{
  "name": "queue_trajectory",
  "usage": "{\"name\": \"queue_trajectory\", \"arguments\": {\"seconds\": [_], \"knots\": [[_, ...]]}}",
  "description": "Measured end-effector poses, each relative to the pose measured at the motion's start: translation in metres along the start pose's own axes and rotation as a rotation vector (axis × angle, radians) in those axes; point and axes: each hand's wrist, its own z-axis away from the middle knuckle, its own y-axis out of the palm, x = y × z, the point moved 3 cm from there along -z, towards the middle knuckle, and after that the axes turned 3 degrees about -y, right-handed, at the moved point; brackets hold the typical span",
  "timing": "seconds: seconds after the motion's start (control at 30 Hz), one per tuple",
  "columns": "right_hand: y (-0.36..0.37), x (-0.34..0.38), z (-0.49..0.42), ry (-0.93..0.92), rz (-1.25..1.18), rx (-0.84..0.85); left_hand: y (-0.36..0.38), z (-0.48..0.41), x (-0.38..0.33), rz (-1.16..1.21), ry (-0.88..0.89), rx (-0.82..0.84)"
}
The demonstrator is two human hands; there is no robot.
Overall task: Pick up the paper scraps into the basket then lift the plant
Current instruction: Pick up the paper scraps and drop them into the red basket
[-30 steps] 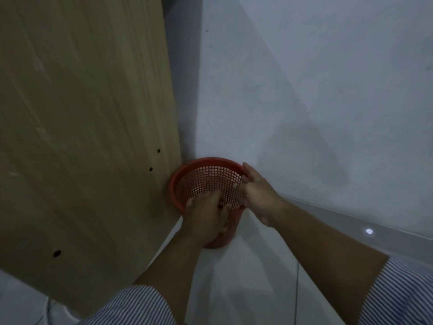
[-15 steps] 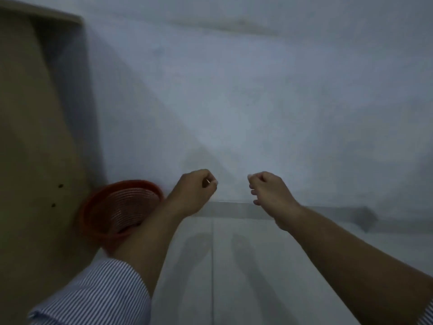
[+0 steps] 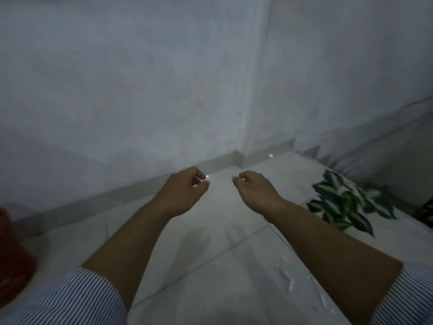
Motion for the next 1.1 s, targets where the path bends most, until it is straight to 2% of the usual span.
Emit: {"name": "queue_trajectory", "arguments": {"seconds": [0.2, 0.4, 0.53, 0.77, 0.87, 1.0, 1.1], "knots": [[-0.049, -0.129, 0.031, 0.190, -0.071, -0.102, 0.134, -0.003, -0.029, -0.076, -0.027, 0.297], [-0.054, -0.259, 0.069, 0.421, -0.035, -0.159, 0.265, 0.012, -0.030, -0.152, 0.019, 0.602], [-0.059, -0.334, 0.107, 0.548, 0.011, -0.196, 0.335, 0.024, -0.022, -0.266, 0.064, 0.745], [-0.059, -0.401, 0.154, 0.647, 0.194, -0.101, 0.391, 0.038, 0.008, -0.380, 0.121, 0.808], [-0.061, -0.419, 0.165, 0.670, 0.255, -0.087, 0.412, 0.044, 0.020, -0.503, 0.210, 0.846], [-0.056, -0.437, 0.177, 0.704, 0.269, -0.055, 0.422, 0.043, 0.035, -0.628, 0.261, 0.807], [-0.053, -0.449, 0.182, 0.727, 0.263, -0.055, 0.428, 0.036, 0.042, -0.638, 0.310, 0.739]]}}
